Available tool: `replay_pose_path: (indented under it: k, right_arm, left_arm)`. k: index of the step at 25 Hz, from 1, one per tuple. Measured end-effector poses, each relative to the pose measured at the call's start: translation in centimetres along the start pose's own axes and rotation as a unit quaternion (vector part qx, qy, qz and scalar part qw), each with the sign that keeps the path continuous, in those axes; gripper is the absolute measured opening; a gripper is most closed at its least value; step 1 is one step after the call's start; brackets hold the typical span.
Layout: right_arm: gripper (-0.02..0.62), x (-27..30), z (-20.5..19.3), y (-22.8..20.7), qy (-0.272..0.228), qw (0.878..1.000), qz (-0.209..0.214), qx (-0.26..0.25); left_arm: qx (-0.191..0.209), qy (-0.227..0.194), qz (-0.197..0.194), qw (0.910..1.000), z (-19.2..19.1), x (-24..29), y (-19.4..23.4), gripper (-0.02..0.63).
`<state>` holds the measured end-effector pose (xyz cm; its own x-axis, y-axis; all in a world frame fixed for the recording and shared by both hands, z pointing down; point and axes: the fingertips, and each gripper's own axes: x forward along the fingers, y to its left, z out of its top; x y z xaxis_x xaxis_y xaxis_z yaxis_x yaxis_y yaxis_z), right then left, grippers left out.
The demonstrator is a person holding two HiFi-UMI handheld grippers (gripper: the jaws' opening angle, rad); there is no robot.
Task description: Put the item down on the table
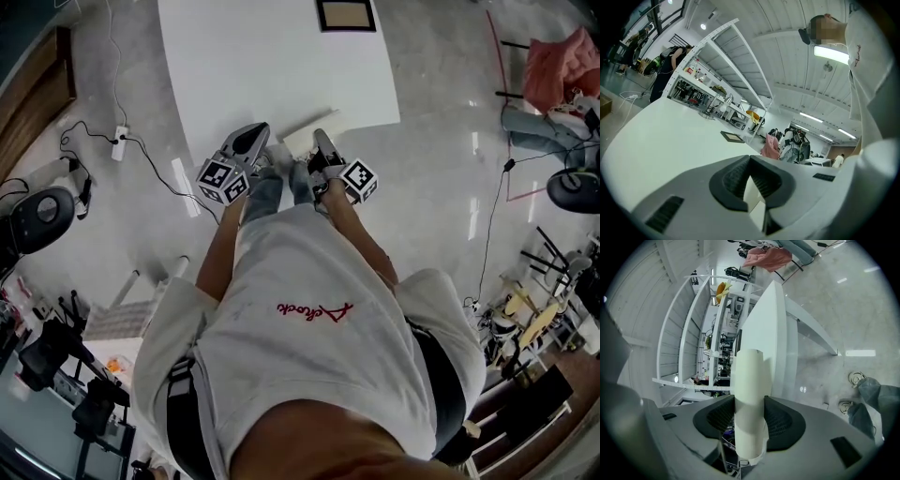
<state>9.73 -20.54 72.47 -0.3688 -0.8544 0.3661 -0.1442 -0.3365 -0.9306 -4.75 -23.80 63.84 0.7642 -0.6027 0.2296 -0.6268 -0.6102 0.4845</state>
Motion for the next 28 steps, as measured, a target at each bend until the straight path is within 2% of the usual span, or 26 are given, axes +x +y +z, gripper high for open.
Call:
replay_pose_path:
  k: [6, 15, 21, 28]
  right_arm:
    - [0.215, 0.5, 0.2, 0.1, -0.004, 1.0, -0.005, 0.012]
    - [0.215, 6.0, -0.2, 1.8, -0.009, 1.0, -0.014, 0.023]
    - [0.215, 9.4, 0.5, 2.4, -0.022, 0.999, -0.035, 0.025]
    - [0.213, 12.5, 2.0, 2.8, -0.049, 0.995, -0.078, 0.047]
  left_arm:
    - [-0.001, -0.004, -0.003, 1.0, 0.3, 0.2, -0.5, 0.014]
    - [-0.007, -0.017, 0.019, 0.9996, 0.4, -2.1, 0.7, 0.014]
    - [-0.014, -0.021, 0.028, 0.9993, 0.0, -2.7, 0.9, 0.013]
    - [-0.017, -0.029, 0.025, 0.9991, 0.3, -2.4, 0.4, 0.014]
